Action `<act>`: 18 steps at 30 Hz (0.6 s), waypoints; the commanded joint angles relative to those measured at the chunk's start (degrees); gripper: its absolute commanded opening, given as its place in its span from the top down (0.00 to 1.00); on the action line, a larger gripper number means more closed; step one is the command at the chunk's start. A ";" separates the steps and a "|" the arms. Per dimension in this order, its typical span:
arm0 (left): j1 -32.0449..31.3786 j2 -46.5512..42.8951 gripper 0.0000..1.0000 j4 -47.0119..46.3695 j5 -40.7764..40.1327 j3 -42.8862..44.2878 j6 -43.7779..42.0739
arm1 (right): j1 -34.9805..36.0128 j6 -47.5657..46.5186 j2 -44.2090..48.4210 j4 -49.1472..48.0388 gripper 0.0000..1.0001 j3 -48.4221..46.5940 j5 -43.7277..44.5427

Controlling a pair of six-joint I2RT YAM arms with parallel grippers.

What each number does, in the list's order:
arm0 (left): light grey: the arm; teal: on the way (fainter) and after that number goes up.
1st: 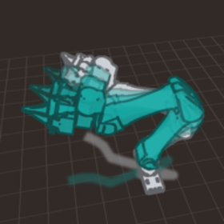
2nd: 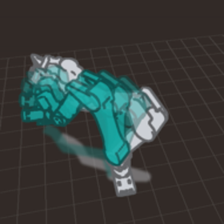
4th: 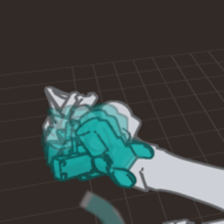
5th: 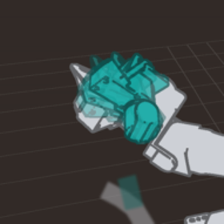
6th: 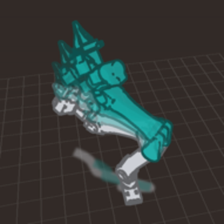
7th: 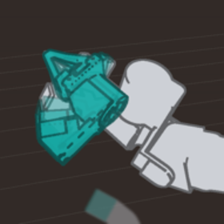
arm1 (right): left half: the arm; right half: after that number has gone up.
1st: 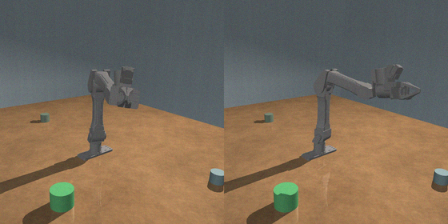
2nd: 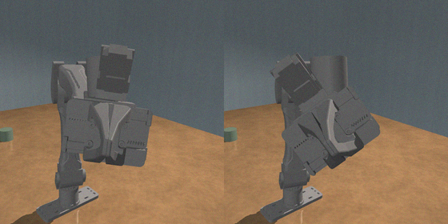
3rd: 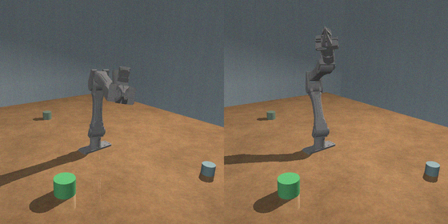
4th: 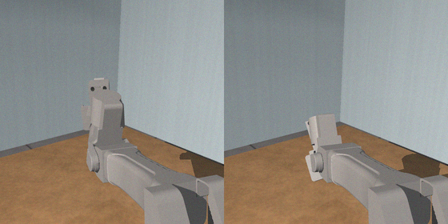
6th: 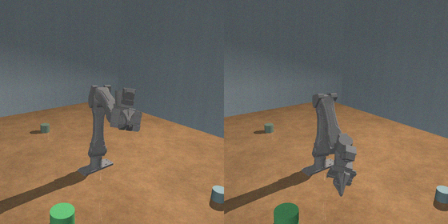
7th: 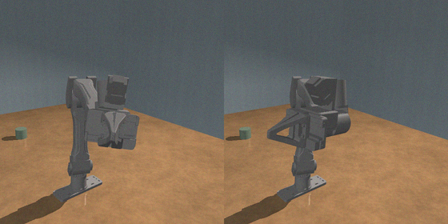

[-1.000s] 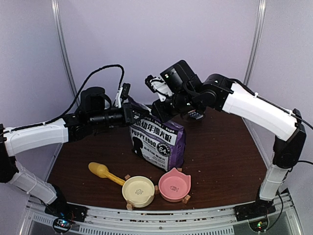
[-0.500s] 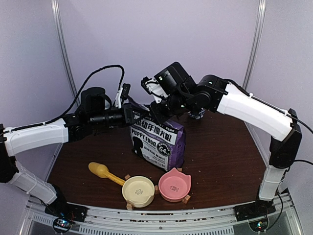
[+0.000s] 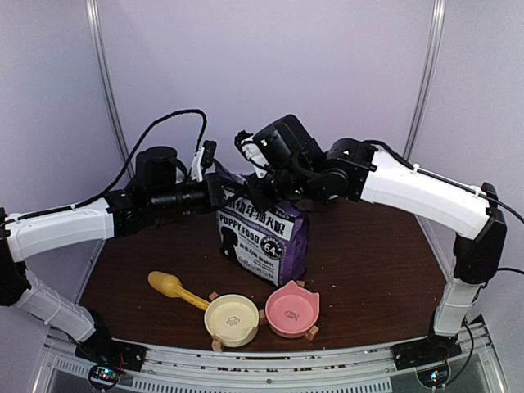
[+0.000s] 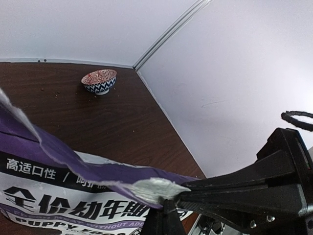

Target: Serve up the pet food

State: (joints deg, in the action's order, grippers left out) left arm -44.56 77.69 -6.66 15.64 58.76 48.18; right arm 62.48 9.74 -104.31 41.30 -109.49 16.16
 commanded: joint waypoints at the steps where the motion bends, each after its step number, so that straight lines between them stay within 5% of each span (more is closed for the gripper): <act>1: 0.87 -0.76 1.00 3.10 -4.52 0.85 0.33 | -0.42 1.61 4.44 -2.80 1.00 1.53 7.56; 11: 0.85 -0.82 1.00 3.10 -4.70 0.48 0.40 | -0.43 3.22 5.18 -3.94 1.00 2.35 6.44; 15: 0.85 -3.35 0.99 -3.80 -2.22 -1.23 -0.91 | -0.43 3.40 5.78 -5.18 1.00 3.21 0.70; 18: 0.83 -5.52 0.71 -5.70 -1.33 -1.18 -2.78 | -0.42 4.28 6.74 -7.23 1.00 4.76 -4.82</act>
State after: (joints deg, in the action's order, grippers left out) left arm -43.97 76.23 -5.15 12.51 57.93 47.90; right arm 62.24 12.43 -101.47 38.37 -106.50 17.74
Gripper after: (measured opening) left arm 0.156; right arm 0.020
